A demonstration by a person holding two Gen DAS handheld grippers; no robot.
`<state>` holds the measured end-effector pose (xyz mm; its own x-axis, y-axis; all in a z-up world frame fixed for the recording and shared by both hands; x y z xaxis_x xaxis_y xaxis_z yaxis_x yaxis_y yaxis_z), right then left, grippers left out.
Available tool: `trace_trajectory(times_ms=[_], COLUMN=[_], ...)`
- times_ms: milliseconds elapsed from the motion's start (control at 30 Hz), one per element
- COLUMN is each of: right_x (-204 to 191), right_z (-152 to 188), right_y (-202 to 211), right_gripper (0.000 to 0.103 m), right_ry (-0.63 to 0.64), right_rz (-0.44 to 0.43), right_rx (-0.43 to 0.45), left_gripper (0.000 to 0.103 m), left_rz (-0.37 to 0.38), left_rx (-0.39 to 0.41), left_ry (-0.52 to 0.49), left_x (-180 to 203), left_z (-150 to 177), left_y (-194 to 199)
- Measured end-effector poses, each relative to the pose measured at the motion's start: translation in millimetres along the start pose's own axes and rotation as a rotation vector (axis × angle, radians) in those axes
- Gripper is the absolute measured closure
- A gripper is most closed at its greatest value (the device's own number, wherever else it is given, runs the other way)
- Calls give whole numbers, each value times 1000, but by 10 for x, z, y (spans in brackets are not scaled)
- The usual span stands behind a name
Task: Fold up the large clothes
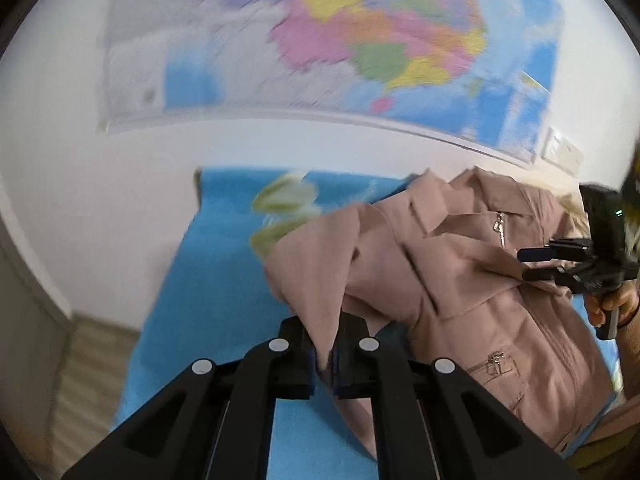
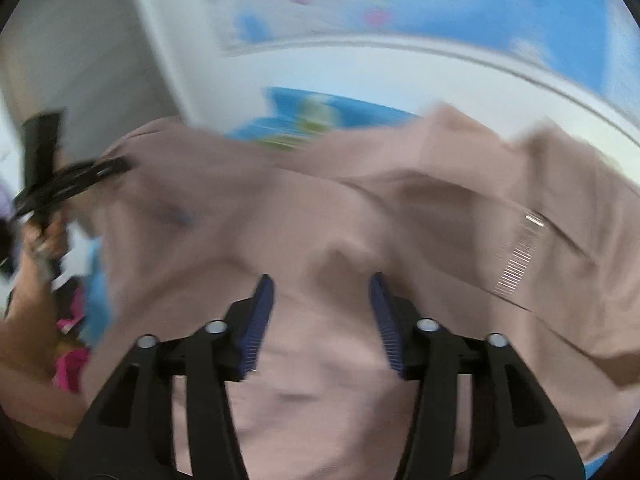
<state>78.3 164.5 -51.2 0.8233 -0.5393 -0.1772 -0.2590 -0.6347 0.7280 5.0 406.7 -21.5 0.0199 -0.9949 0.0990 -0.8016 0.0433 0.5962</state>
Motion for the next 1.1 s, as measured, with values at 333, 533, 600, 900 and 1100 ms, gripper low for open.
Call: trace_trajectory(times_ms=[333, 533, 600, 900, 1100], right_x=[-1785, -1992, -1840, -733, 409], right_z=[7, -8, -86, -678, -517], right_y=[-672, -1011, -860, 769, 1056], right_gripper=[19, 100, 101, 101, 92], right_ry=[175, 88, 38, -169, -367], right_rz=[-367, -380, -402, -510, -293], right_rx=[-44, -61, -30, 247, 245], left_gripper=[97, 98, 96, 44, 40], left_rz=[81, 89, 110, 267, 201], left_rx=[-59, -84, -71, 182, 33], left_ry=[-95, -58, -47, 62, -8], left_x=[532, 514, 513, 485, 723], left_z=[-136, -219, -262, -745, -296], left_y=[-227, -292, -244, 305, -308])
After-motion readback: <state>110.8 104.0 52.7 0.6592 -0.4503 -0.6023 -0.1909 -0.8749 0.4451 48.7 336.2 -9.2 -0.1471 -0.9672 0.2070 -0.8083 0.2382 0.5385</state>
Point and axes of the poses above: each gripper's, at about its wrist camera, not at the fingertips, and y roughly against the way its jaws point, x to its right, z to its underside, the point moved 9 cm from there along -y, roughly the way its jaws point, and after that the axes turned 3 degrees about z, right-handed, at the moved point
